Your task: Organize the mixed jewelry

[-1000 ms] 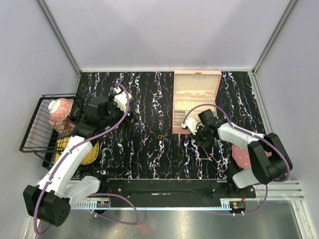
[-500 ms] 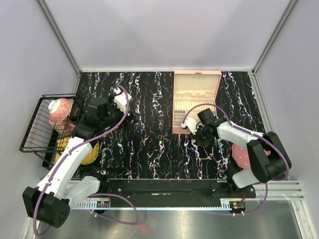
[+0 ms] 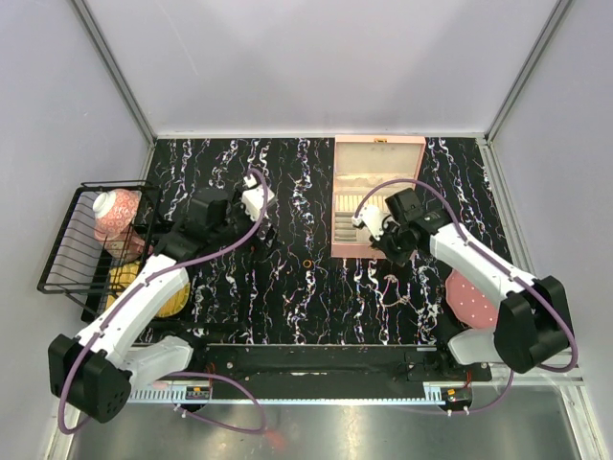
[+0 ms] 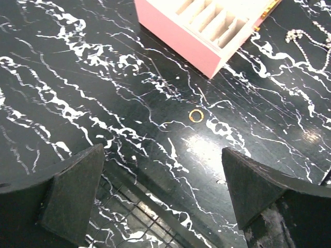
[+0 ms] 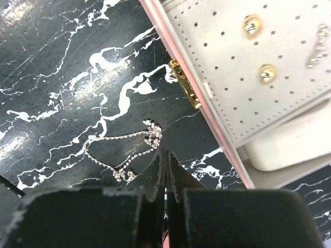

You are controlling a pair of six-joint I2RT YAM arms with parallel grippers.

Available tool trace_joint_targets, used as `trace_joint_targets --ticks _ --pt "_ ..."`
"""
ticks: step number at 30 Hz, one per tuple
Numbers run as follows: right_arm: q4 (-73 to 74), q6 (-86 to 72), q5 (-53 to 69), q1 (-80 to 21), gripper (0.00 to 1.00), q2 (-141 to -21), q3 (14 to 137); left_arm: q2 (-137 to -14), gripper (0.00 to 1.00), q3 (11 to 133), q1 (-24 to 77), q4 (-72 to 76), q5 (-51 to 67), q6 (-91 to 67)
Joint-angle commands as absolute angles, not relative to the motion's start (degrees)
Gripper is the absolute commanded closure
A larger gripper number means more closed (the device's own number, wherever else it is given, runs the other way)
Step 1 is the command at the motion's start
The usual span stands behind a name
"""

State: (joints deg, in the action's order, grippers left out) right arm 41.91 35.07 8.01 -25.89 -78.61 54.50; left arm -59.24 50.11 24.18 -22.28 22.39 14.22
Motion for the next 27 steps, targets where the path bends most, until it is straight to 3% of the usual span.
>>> trace_joint_targets --ticks 1,5,12,18,27 --pt "46.5 33.4 7.4 -26.6 1.0 -75.9 59.3 -61.9 0.01 53.5 27.1 -17.6 25.9 12.6" --pt "49.1 33.8 6.4 -26.7 1.0 -76.2 61.3 -64.7 0.01 55.5 29.5 -16.9 26.5 11.9" --pt "46.1 35.7 5.6 -26.7 0.73 -75.9 54.1 -65.0 0.01 54.1 30.6 -14.0 25.2 11.0" --pt "43.2 36.6 6.7 -26.8 0.68 -77.1 50.1 -64.8 0.01 53.4 30.7 -13.8 24.7 11.2" --pt "36.4 38.1 4.6 -26.8 0.52 -82.0 46.0 -64.3 0.01 52.6 30.7 -13.9 23.6 11.8"
